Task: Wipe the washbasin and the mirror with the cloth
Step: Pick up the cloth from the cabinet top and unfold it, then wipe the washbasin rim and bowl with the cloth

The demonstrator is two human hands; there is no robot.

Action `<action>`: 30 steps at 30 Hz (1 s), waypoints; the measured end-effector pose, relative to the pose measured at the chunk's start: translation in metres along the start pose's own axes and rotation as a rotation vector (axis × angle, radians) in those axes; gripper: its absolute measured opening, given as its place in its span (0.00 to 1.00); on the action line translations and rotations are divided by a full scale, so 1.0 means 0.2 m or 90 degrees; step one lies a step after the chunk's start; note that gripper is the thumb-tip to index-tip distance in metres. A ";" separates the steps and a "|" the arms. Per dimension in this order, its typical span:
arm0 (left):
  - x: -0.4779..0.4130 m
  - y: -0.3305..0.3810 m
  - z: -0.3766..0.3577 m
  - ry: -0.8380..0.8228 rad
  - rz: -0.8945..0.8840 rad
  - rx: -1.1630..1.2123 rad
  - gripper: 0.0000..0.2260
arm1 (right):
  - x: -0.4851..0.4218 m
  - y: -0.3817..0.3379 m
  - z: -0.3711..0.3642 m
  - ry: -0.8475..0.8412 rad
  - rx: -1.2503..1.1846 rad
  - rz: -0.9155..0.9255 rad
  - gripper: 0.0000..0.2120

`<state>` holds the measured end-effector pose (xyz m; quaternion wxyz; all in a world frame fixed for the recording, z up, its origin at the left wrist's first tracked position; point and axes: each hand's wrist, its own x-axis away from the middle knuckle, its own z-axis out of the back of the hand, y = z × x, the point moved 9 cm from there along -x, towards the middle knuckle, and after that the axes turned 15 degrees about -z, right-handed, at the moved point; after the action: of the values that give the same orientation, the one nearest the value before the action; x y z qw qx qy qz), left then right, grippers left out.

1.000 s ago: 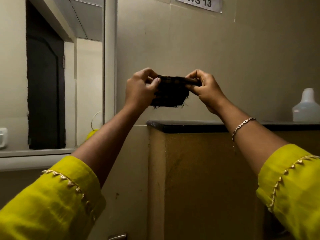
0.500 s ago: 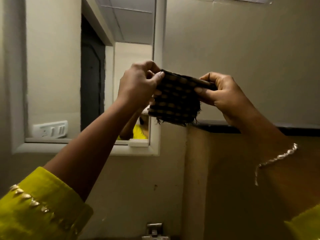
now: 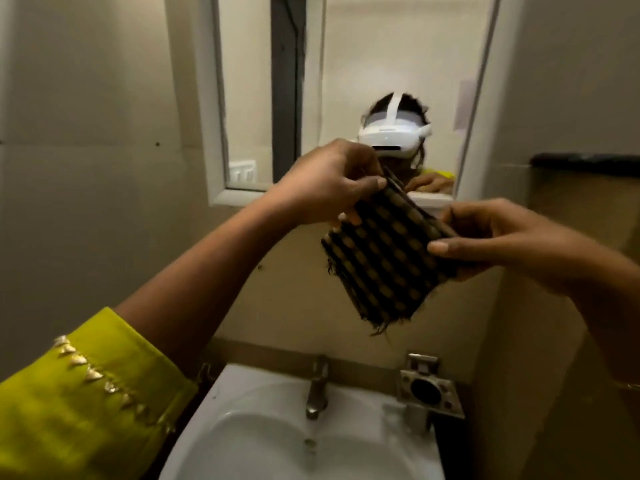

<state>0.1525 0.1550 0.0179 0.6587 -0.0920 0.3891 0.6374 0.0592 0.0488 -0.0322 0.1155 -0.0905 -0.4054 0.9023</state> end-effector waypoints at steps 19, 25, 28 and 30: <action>1.23 -1.13 -0.34 0.005 0.338 -0.146 0.13 | -0.20 0.81 -1.67 -0.318 -0.570 -0.523 0.18; 1.94 -1.53 -0.73 -0.211 0.514 -0.323 0.24 | -0.16 1.08 -1.94 -0.250 -0.612 -0.694 0.23; 2.11 -1.59 -0.85 -0.286 0.553 -0.358 0.31 | -0.24 1.15 -1.97 -0.164 -0.591 -0.715 0.17; 2.19 -1.61 -0.88 -0.288 0.580 -0.365 0.33 | -0.34 1.14 -1.95 -0.123 -0.536 -0.683 0.16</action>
<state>0.3254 0.3281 -0.4992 0.3337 0.0482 0.0514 0.9401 0.1933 0.1598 -0.4541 0.4647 0.1661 -0.7184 0.4903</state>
